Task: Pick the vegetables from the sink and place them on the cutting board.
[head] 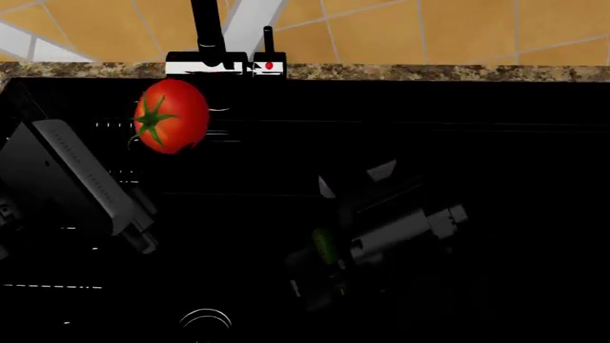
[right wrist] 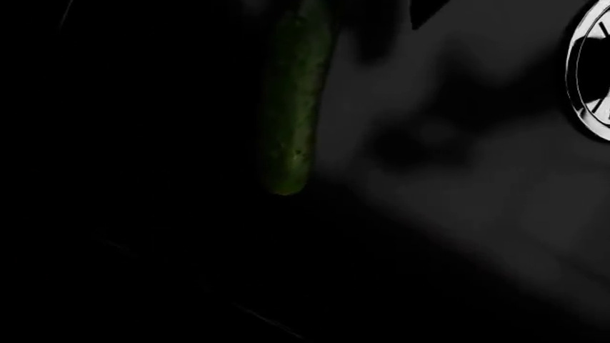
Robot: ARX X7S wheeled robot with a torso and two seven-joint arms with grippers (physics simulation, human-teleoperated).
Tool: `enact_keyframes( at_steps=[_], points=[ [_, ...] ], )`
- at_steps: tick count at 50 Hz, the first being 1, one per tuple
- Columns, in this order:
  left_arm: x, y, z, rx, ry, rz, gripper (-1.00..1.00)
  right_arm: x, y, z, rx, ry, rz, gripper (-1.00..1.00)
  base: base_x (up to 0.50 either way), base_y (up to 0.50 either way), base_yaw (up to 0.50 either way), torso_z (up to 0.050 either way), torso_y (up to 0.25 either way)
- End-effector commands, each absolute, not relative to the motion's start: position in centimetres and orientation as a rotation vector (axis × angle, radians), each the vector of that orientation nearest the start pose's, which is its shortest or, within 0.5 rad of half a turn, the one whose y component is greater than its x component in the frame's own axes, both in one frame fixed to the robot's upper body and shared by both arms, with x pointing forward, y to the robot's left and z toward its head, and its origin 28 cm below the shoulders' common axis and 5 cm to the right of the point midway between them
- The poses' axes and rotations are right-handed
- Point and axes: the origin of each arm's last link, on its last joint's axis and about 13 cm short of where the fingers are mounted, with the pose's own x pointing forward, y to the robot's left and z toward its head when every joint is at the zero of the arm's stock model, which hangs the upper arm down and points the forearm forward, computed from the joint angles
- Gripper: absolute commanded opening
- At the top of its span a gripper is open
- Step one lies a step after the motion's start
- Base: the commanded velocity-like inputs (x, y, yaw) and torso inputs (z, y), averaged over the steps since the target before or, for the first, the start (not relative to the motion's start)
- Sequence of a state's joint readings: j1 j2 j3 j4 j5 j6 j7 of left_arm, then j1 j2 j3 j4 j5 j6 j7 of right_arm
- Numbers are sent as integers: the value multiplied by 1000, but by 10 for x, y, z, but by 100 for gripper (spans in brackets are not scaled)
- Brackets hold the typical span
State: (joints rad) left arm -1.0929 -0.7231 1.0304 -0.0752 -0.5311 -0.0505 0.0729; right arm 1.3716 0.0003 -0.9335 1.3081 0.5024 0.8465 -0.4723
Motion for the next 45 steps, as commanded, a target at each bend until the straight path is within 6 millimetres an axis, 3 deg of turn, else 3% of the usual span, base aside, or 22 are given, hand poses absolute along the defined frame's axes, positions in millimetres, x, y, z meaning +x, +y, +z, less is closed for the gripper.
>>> enact_keyframes(
  at_steps=[1, 31, 45],
  points=[
    [338, 255, 210, 574, -301, -620, -100, 395, -94, 142, -285, 925, 469, 100, 0, 0, 0, 0, 0],
    [339, 250, 205, 571, -277, -646, -100, 390, -97, 113, -292, 872, 444, 100, 0, 0, 0, 0, 0],
    [337, 252, 203, 577, -263, -639, -100, 390, -96, 111, -297, 868, 447, 100, 1, 0, 0, 0, 0]
  ],
)
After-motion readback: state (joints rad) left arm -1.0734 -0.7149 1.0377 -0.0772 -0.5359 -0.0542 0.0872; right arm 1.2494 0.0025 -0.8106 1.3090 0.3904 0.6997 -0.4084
